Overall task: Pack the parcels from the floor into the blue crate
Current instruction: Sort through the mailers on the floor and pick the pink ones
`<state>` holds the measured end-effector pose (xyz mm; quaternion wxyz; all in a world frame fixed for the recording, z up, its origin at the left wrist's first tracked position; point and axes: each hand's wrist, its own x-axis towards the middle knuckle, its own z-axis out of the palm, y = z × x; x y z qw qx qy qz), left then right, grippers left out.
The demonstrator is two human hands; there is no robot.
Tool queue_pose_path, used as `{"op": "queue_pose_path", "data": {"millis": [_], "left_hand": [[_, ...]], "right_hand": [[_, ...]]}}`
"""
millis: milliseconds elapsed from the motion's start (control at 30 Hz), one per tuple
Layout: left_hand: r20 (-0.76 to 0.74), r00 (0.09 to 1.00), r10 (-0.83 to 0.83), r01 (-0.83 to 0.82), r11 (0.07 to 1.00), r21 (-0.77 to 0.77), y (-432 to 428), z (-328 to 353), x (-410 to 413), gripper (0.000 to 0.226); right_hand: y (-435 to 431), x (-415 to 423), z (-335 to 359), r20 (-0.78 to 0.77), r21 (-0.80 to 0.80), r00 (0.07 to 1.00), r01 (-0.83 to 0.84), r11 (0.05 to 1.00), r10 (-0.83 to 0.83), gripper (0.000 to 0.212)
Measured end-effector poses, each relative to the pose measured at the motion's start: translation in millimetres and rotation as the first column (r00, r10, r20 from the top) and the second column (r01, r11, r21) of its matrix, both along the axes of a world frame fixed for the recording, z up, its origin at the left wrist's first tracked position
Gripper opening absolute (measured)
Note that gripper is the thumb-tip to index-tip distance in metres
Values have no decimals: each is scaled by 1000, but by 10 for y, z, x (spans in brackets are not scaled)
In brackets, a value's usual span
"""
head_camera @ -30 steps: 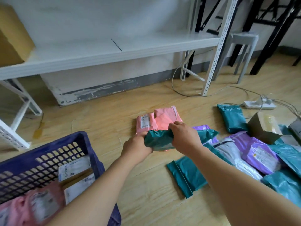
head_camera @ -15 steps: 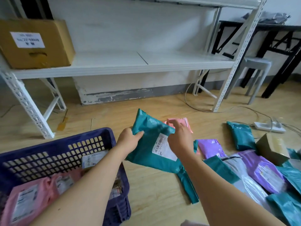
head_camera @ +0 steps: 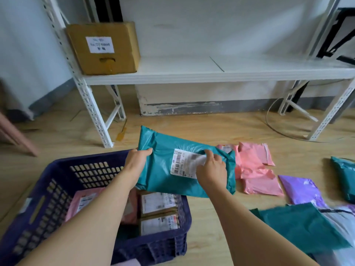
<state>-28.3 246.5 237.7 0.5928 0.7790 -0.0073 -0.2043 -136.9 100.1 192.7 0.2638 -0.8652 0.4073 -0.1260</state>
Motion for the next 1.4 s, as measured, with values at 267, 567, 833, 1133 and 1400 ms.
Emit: {"op": "queue_pose_path", "data": {"millis": [267, 567, 833, 1133, 1400], "left_hand": [[15, 950, 311, -311, 948, 60, 734, -158, 295, 22], [25, 866, 500, -494, 846, 199, 1563, -524, 834, 68], [0, 810, 587, -552, 762, 337, 2122, -922, 1219, 59], [-78, 962, 260, -111, 639, 761, 2445, -1608, 1198, 40], [-299, 953, -45, 298, 312, 902, 2650, -2143, 1235, 44]], "right_hand": [[486, 442, -65, -17, 42, 986, -163, 986, 164, 58], [742, 746, -206, -186, 101, 913, -350, 931, 364, 66], [1055, 1183, -488, -71, 429, 931, -295, 854, 358, 69], [1799, 1533, -1165, -273, 445, 722, -491, 749, 636, 48], [1912, 1488, -1582, -482, 424, 551, -534, 732, 681, 43]]}}
